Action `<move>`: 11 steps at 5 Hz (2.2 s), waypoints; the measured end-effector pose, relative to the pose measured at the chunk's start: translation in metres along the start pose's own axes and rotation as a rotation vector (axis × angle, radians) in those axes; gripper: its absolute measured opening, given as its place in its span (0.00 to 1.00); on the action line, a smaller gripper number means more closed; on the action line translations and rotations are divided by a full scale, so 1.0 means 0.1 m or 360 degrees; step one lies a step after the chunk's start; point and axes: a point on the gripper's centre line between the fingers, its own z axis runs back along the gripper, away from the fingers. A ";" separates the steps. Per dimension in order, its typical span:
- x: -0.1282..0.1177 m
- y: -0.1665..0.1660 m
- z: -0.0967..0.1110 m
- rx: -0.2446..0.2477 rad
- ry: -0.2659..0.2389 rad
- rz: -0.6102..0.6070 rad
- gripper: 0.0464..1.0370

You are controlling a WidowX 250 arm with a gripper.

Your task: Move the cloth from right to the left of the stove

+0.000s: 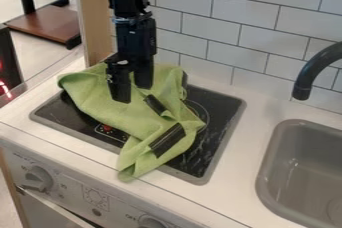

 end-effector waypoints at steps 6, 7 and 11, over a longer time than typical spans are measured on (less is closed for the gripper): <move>-0.04 0.28 -0.08 0.0003 0.0103 0.0088 0.59; -0.05 0.24 -0.14 -0.0008 0.0104 0.0081 0.28; -0.01 0.16 -0.13 -0.0077 -0.0003 0.0105 0.00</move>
